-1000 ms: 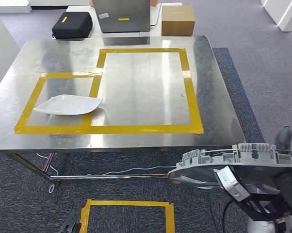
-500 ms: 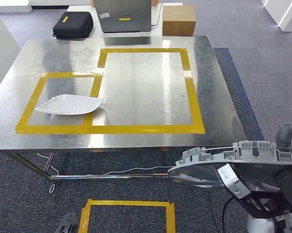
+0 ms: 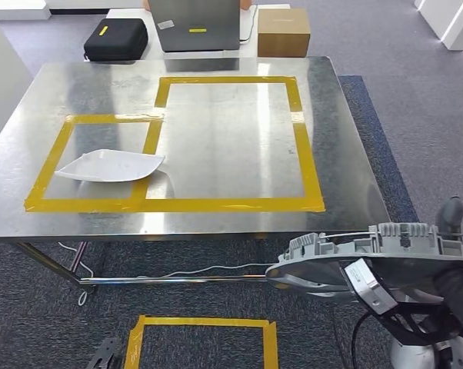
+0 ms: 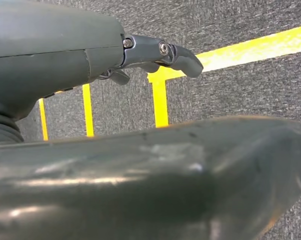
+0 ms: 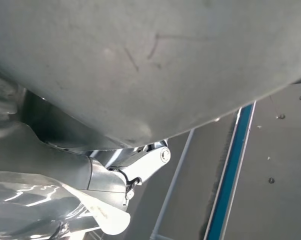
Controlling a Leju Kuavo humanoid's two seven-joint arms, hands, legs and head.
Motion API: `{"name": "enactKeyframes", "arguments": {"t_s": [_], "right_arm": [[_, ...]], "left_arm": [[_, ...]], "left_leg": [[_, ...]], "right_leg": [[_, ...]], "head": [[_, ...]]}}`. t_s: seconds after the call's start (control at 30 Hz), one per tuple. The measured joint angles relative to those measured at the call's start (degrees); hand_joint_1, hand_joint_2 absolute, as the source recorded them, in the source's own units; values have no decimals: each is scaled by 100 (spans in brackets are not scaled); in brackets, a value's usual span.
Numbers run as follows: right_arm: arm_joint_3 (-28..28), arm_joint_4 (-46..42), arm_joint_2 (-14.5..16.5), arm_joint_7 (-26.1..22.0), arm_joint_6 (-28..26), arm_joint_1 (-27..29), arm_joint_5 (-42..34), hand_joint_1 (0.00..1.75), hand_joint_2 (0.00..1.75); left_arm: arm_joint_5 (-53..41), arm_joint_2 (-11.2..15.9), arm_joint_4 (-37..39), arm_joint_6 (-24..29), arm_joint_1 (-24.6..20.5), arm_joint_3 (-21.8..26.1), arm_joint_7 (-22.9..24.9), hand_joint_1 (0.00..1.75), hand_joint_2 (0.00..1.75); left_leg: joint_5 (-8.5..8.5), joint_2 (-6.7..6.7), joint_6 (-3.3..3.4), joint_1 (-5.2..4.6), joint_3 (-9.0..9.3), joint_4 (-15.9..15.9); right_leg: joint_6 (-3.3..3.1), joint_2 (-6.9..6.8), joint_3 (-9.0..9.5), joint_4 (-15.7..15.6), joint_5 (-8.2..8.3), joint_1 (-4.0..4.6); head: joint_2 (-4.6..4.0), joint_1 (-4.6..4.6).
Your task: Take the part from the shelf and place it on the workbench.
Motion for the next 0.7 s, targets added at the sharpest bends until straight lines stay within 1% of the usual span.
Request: {"name": "enactKeyframes", "arguments": {"t_s": [0.37, 0.4, 0.43, 0.47, 0.5, 0.53, 0.57, 0.63, 0.67, 0.7], "right_arm": [[0, 52, 0, -22, 0, -4, 0, 175, 175], [1, 54, 0, -26, 0, -6, 0, 175, 175], [2, 55, 1, -29, 0, -9, 0, 175, 175], [5, 55, 1, -33, 0, -11, 1, 175, 175], [10, 57, 1, -39, 0, -15, 2, 175, 175], [14, 59, 1, -43, 0, -23, 2, 175, 175], [15, 63, 1, -46, 0, -32, 1, 175, 175], [11, 82, 0, -49, 0, -49, -2, 175, 175], [8, 96, 0, -49, 0, -52, -2, 175, 175], [5, 111, 0, -49, 0, -53, -2, 175, 175]], "left_arm": [[-28, 0, -4, -16, 5, 16, -51, 0, 0], [-27, 7, -5, -19, 6, 20, -57, 0, 0], [-24, 14, -6, -23, 7, 26, -64, 0, 0], [-19, 18, -8, -30, 8, 30, -72, 0, 0], [-12, 16, -10, -38, 10, 34, -80, 0, 0], [-6, 7, -11, -44, 8, 37, -86, 0, 0], [-2, -2, -13, -48, 6, 38, -89, 0, 0], [-1, -9, -14, -55, 8, 46, -91, 0, 0], [-1, -9, -15, -60, 16, 57, -91, 0, 0], [-1, -10, -14, -66, 25, 70, -91, 0, 0]], "left_leg": [[-2, 0, 0, -1, -1, 3], [-9, -2, 17, -7, -6, 10], [-9, -5, 50, -16, -6, -4], [15, -11, 93, -13, 27, -67], [60, -18, 132, 3, 84, -173], [121, -23, 160, 30, 152, -296], [176, -29, 169, 65, 211, -398], [208, -36, 160, 108, 243, -461], [199, -42, 140, 127, 242, -456], [180, -47, 108, 152, 243, -440]], "right_leg": [[1, -1, 1, -2, 2, -3], [16, -8, 5, -15, 11, -14], [37, -17, 16, -41, 26, -23], [61, -24, 34, -79, 39, -23], [88, -4, 41, -95, 37, -23], [106, 44, 13, -32, -18, -20], [126, 102, -78, 155, -127, -23], [190, 192, -422, 839, -437, -73], [234, 201, -599, 1160, -535, -106], [282, 199, -698, 1316, -532, -146]], "head": [[0, 0], [0, -1], [0, -8], [0, -18], [0, -18], [0, -19], [0, -10], [0, 0], [0, 2], [0, 0]]}}
